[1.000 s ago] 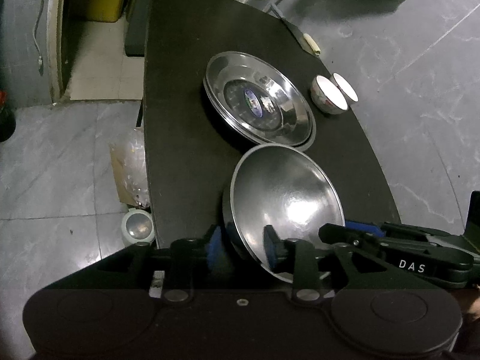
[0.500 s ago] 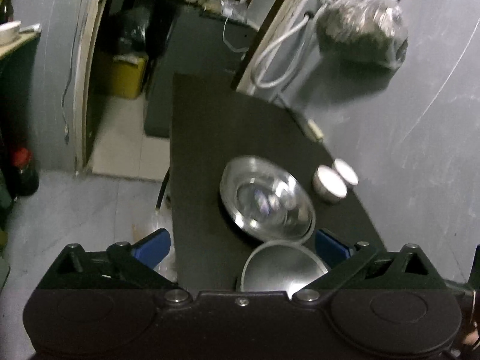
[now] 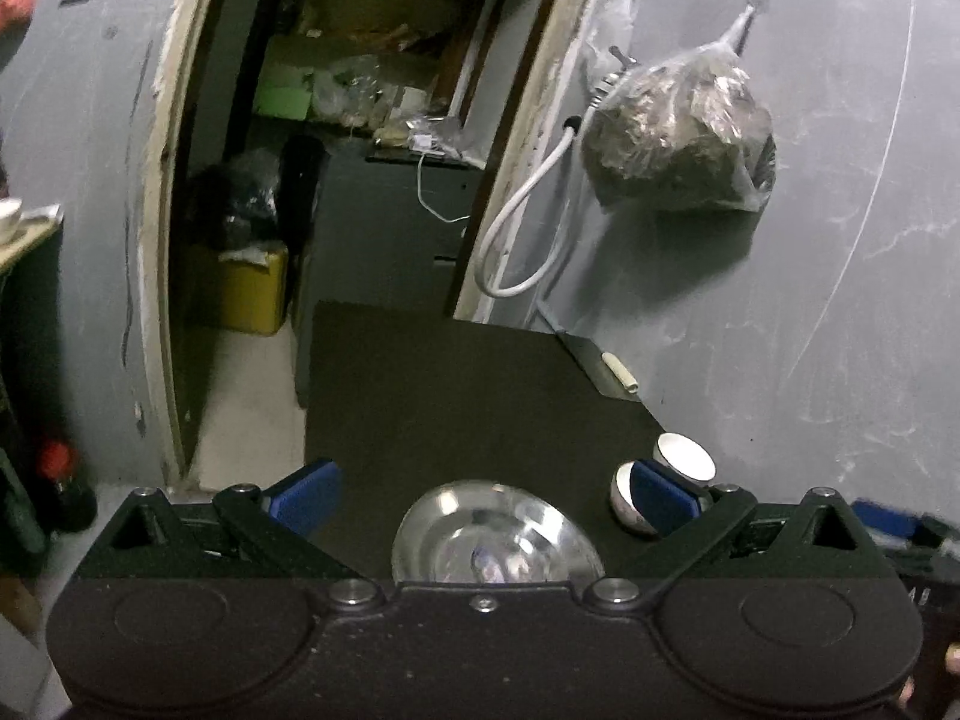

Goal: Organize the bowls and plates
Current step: 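Move the left tool to the white bowl with red rim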

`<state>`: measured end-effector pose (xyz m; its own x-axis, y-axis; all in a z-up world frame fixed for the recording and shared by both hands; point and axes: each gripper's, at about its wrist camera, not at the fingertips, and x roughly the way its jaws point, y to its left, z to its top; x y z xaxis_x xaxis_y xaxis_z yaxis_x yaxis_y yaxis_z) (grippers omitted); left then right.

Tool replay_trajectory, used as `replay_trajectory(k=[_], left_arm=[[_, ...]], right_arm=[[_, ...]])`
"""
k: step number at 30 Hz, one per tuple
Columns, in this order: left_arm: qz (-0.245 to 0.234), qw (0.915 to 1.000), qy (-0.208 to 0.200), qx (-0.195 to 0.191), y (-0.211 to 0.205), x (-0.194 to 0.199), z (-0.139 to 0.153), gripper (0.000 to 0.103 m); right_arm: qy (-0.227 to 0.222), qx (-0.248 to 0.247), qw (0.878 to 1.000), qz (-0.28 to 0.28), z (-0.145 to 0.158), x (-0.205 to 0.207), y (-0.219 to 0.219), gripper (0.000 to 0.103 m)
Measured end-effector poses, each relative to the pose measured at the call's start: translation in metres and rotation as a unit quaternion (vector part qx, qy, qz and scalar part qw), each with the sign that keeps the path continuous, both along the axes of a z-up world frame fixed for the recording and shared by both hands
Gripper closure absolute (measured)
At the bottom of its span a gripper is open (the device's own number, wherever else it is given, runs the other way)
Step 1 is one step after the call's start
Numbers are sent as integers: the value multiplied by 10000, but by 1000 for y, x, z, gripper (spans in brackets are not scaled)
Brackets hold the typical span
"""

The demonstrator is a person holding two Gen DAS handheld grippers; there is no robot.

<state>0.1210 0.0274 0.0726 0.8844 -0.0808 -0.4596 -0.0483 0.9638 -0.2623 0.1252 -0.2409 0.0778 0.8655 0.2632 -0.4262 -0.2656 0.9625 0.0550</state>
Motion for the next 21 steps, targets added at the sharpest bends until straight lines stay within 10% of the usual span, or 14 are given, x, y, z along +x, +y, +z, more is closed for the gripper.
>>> replay_trajectory(k=[7,21], left_arm=[[86,9991,398,115,-38,68,21,1],[-198,9848,1647,522,-107,199,-23,1]], right_arm=[[-182,163,9997,-38,5,60,-36,0],[1179,580,9909,-280,-67,143,-57,0]])
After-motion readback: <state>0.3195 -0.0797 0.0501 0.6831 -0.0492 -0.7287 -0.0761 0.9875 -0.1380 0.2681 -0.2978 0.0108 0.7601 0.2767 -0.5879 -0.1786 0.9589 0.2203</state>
